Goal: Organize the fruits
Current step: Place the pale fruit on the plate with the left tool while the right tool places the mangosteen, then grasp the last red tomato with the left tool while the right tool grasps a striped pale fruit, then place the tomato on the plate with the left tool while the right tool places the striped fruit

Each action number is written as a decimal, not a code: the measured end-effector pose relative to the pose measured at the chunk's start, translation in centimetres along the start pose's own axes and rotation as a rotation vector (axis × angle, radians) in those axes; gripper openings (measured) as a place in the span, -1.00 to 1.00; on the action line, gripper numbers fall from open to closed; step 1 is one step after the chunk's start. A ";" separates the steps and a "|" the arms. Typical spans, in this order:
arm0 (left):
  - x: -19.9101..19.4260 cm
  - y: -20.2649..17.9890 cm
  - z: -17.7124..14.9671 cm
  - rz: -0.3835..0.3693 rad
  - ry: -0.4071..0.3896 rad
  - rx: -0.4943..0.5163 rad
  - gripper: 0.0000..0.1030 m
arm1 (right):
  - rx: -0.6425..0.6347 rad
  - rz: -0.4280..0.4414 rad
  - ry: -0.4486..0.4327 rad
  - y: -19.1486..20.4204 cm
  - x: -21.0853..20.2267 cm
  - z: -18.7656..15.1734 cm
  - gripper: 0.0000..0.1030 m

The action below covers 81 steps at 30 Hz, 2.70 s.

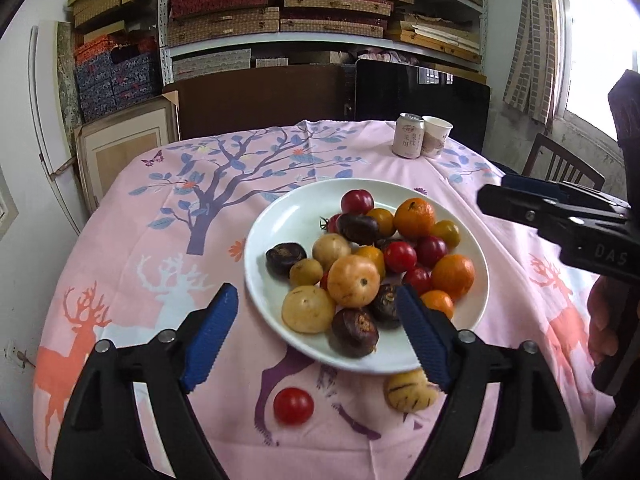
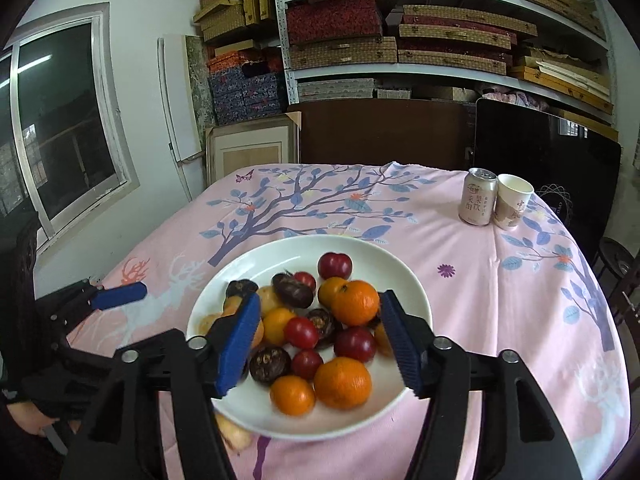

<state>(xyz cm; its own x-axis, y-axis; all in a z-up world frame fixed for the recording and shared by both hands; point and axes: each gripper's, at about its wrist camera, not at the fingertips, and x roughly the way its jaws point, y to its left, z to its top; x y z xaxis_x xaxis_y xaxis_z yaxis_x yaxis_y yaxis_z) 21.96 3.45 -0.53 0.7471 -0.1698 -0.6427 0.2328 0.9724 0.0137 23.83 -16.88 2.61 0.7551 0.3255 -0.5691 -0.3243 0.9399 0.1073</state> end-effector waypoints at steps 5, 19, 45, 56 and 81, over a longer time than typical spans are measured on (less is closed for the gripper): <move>-0.4 0.6 -3.6 0.025 0.079 0.045 0.54 | 0.003 0.017 0.040 -0.1 -2.2 -5.0 0.34; 4.0 1.1 -6.4 0.022 0.214 0.034 -0.30 | 0.057 0.028 0.147 0.5 -2.1 -10.0 0.34; 1.4 3.2 -5.7 -0.075 0.055 -0.096 -0.49 | -0.027 0.092 0.310 7.6 4.6 -9.2 0.34; 1.8 3.2 -5.8 -0.070 0.075 -0.095 -0.49 | -0.046 0.073 0.350 8.1 5.9 -9.2 -0.01; 0.1 3.0 -5.2 -0.094 0.003 -0.094 -0.49 | 0.035 0.083 0.258 3.6 0.1 -9.1 -0.23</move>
<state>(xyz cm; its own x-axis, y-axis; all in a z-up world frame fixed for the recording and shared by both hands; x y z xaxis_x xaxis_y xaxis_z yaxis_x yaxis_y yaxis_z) 19.45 7.22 -4.54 0.7230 -0.2603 -0.6399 0.2423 0.9630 -0.1180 17.52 -14.40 -4.44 0.5553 0.3686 -0.7455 -0.3555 0.9156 0.1879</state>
